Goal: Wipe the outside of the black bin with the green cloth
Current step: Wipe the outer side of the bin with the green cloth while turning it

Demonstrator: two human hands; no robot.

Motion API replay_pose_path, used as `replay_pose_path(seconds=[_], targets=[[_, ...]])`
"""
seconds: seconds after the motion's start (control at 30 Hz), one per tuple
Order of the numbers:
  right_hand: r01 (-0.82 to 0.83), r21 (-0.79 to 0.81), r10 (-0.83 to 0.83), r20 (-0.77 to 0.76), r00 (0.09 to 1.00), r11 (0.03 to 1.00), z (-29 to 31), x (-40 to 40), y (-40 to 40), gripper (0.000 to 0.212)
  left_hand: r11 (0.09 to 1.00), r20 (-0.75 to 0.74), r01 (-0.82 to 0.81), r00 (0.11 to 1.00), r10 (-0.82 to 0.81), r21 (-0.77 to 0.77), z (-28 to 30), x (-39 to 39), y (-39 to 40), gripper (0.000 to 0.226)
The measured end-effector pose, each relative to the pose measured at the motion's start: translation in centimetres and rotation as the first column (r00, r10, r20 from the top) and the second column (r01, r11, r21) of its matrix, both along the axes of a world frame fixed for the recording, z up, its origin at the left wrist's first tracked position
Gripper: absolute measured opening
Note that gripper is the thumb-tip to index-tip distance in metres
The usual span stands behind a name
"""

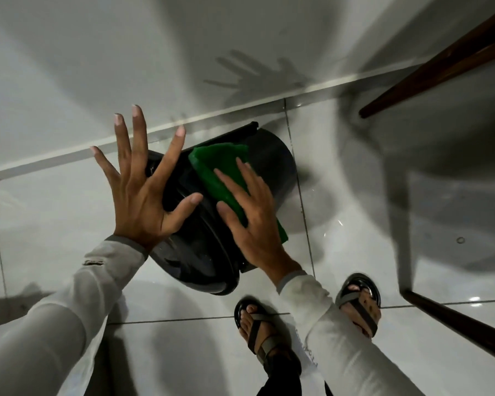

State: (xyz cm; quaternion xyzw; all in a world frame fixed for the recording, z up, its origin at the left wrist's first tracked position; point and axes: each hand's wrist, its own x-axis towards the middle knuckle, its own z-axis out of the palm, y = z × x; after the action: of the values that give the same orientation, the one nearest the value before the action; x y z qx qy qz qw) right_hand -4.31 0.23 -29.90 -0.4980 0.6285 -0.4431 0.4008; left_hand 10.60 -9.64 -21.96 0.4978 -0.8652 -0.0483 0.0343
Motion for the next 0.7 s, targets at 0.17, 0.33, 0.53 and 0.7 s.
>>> replay_pose_path(seconds=[0.17,0.33,0.53,0.7], targets=[[0.219,0.256,-0.245,0.074,0.967,0.941,-4.9,-1.8,-2.2,0.061,1.0,-0.03,-0.026,0.999,0.026,-0.002,-0.5,1.0,0.4,0.093],[0.339,0.563,-0.584,0.338,0.738,0.754,-8.9,-4.4,-3.8,0.079,0.999,-0.08,-0.044,0.996,0.044,0.003,-0.7,0.0,0.5,0.095],[0.262,0.508,-0.467,0.33,0.821,0.82,-5.5,-3.3,-3.2,0.063,0.999,-0.076,-0.049,0.996,0.049,0.002,-0.4,-0.7,-0.3,0.094],[0.057,0.155,-0.081,0.153,0.985,0.986,-0.1,-1.4,-1.1,0.055,1.0,-0.101,0.013,0.995,-0.011,0.02,0.0,-1.8,-1.3,0.091]])
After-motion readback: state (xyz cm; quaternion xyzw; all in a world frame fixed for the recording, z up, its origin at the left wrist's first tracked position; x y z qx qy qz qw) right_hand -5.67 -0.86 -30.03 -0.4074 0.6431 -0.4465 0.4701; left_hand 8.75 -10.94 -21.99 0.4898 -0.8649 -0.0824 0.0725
